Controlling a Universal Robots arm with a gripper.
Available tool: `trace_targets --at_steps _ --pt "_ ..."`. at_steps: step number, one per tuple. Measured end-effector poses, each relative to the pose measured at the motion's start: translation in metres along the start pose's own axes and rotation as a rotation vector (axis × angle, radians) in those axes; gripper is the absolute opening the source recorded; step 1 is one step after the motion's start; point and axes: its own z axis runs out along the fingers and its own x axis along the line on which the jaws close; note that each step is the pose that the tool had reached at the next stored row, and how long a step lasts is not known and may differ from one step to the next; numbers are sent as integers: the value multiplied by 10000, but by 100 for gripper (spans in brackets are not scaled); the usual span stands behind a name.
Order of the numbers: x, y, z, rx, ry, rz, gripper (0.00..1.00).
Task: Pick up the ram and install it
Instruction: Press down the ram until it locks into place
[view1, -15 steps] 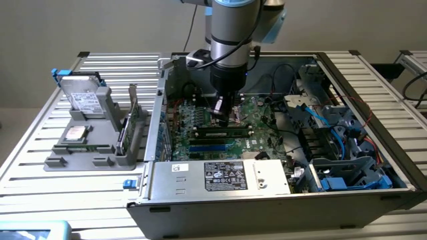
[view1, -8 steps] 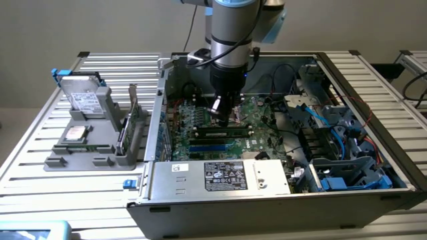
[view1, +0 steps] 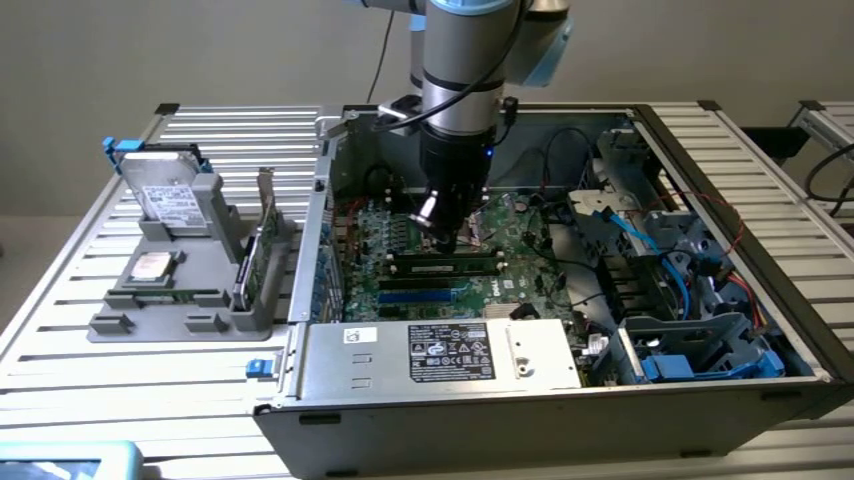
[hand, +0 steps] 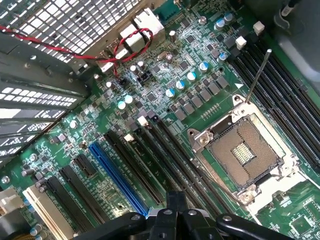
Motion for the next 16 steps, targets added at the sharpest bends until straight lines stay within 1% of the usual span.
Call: trace_targets --at_steps 5,16 --pt "1 0 -1 -26 33 597 11" --pt "0 0 0 -111 77 1967 11"
